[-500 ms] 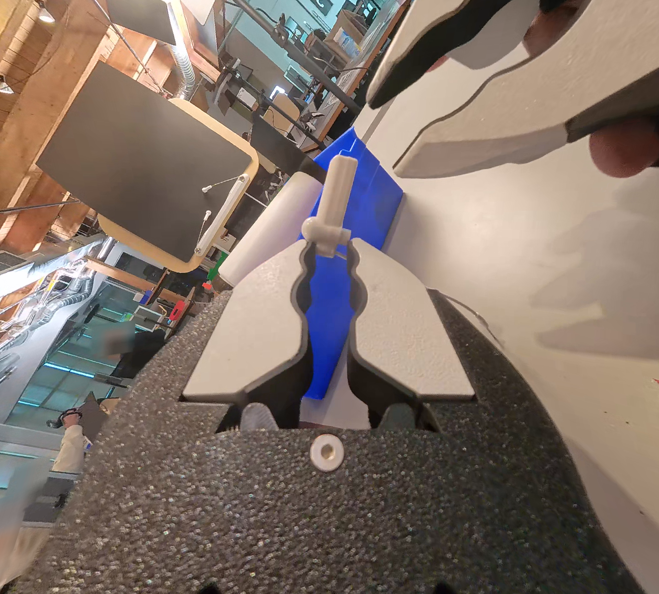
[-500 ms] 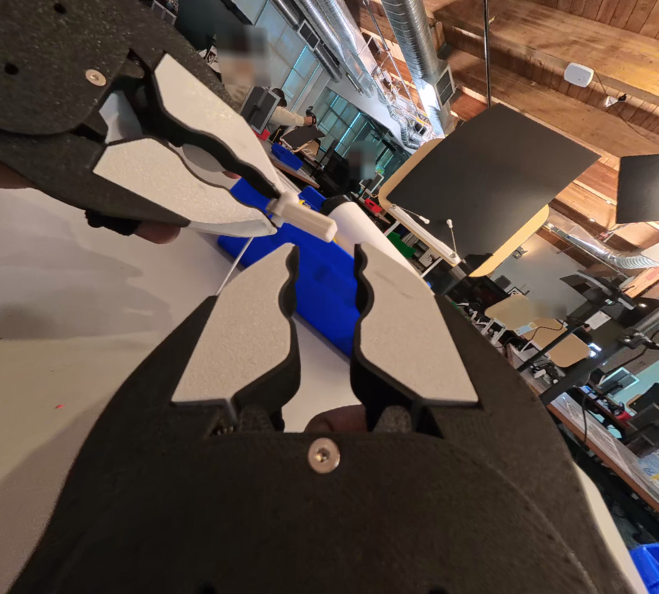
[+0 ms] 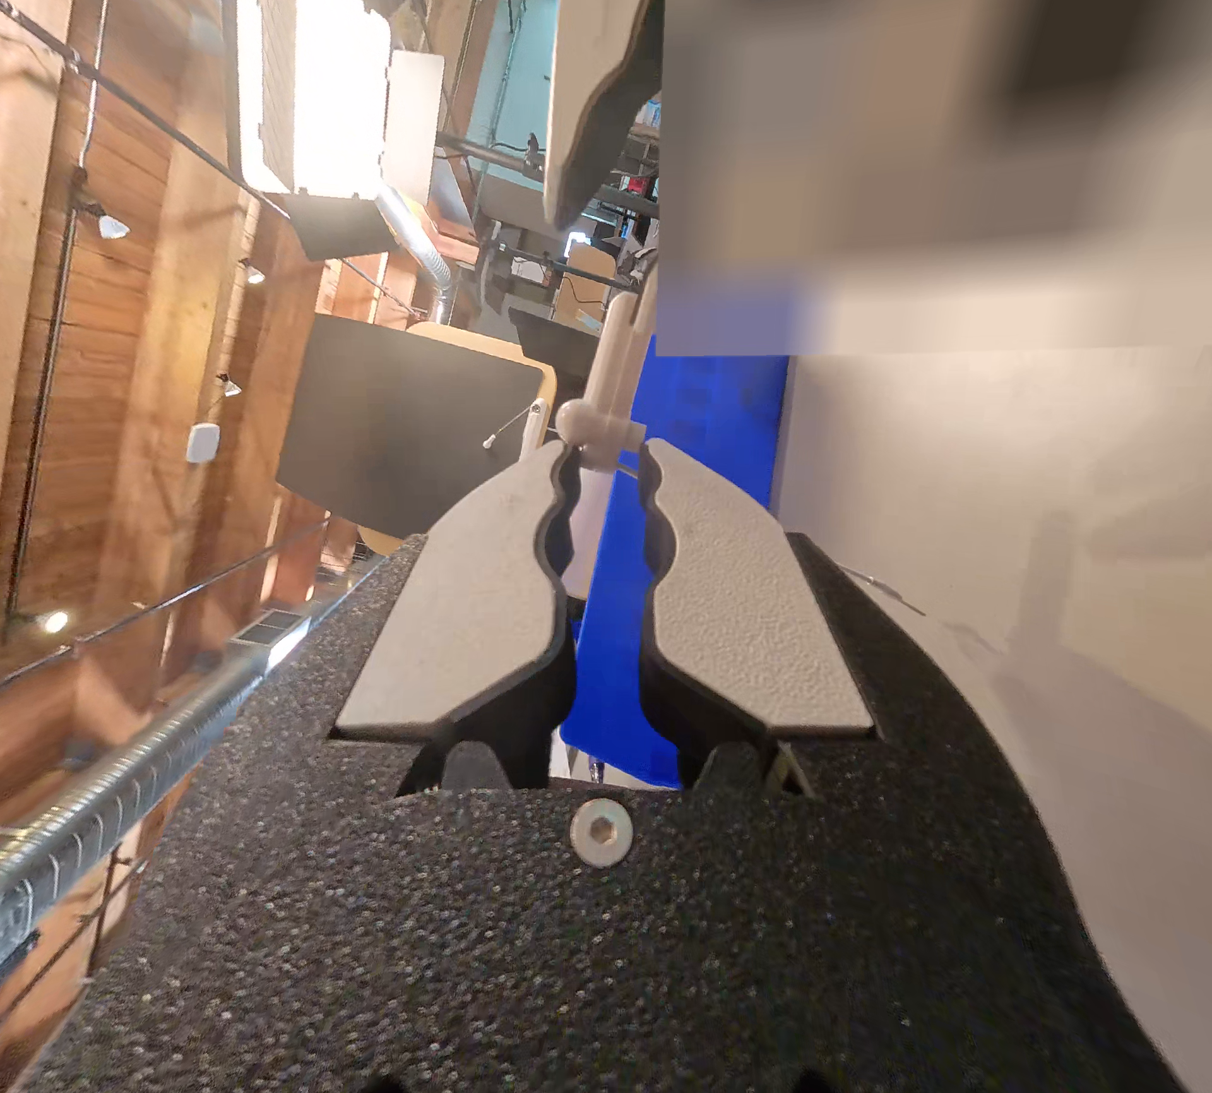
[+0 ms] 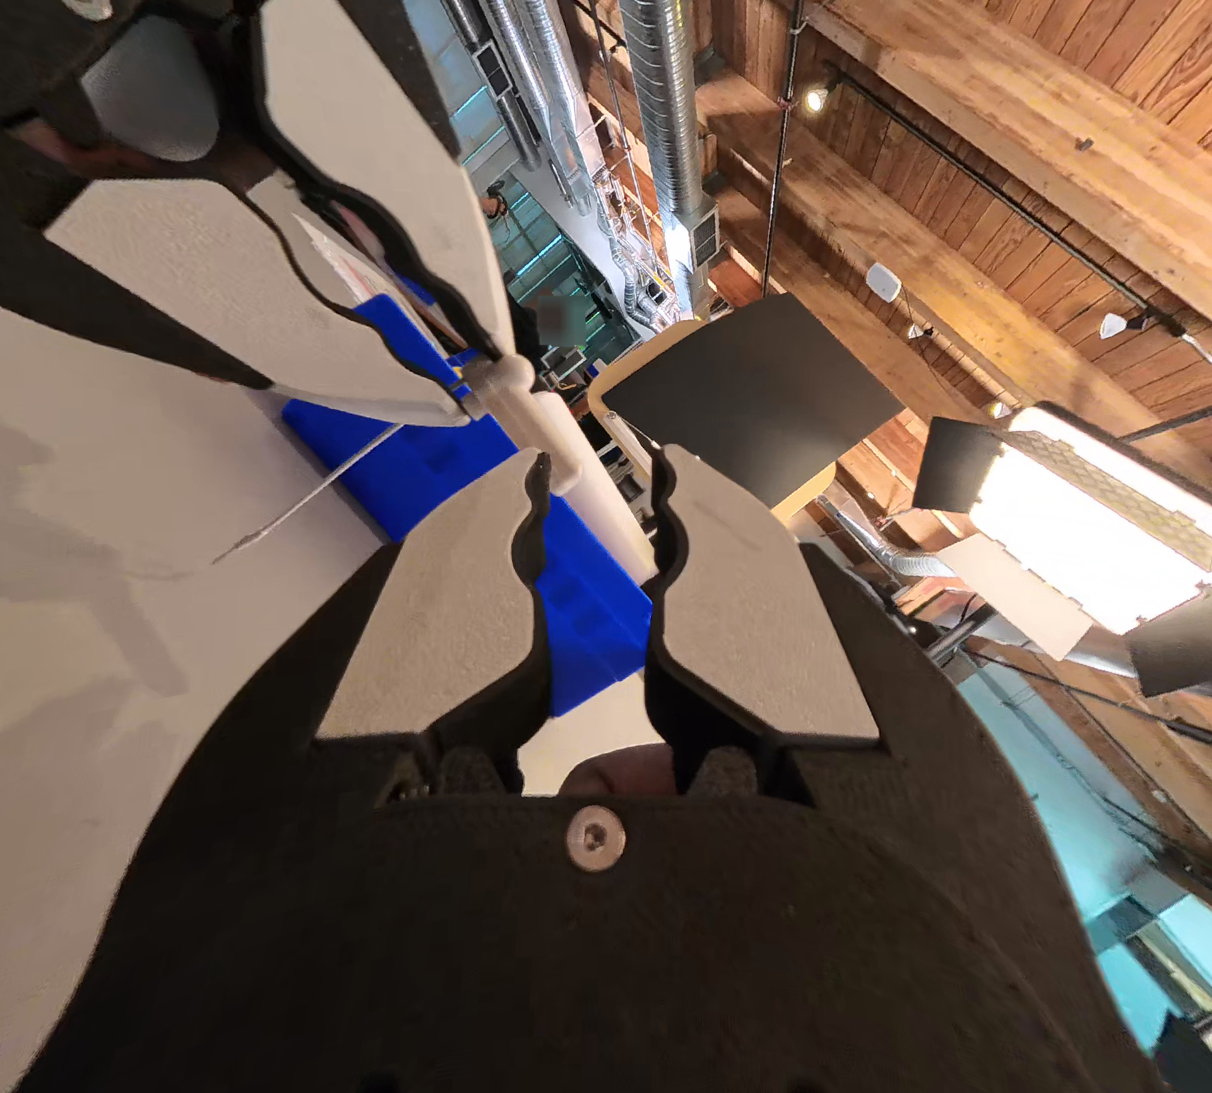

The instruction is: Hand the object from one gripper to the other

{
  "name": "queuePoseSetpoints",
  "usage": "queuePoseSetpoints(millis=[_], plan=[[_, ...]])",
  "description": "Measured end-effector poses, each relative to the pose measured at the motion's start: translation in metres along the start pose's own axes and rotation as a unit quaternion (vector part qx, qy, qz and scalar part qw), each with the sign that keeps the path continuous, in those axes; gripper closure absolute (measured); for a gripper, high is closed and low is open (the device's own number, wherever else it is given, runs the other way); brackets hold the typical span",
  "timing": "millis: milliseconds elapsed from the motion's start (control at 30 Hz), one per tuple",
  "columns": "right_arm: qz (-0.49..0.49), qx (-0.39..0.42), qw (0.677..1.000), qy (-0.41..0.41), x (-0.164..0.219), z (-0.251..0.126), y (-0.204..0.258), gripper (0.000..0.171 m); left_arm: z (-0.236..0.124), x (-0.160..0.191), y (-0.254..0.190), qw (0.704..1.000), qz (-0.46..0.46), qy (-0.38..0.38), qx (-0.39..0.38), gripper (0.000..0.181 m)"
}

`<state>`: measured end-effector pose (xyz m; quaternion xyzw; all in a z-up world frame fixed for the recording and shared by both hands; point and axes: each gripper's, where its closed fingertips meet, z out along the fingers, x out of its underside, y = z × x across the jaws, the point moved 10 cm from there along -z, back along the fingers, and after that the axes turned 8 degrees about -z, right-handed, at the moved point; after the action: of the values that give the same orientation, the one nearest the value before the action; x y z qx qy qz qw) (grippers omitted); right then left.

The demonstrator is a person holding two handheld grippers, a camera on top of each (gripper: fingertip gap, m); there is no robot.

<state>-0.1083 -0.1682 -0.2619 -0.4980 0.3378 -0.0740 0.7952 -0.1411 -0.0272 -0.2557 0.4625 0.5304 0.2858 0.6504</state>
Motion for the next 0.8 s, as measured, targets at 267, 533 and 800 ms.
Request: queuePoseSetpoints(millis=[267,533,800], plan=[[-0.098,0.0,0.995,0.01,-0.005,0.001,0.014,0.145,-0.002,0.0,0.0,1.0,0.03,-0.004,-0.001,0.163],[-0.159,0.011,0.987,0.026,-0.008,0.003,0.023,0.155,-0.006,-0.004,-0.003,0.998,0.052,-0.027,0.01,0.163],[-0.024,0.034,0.999,0.03,-0.001,0.001,0.0,0.157,-0.015,0.0,0.03,0.947,-0.275,-0.139,0.089,0.143]])
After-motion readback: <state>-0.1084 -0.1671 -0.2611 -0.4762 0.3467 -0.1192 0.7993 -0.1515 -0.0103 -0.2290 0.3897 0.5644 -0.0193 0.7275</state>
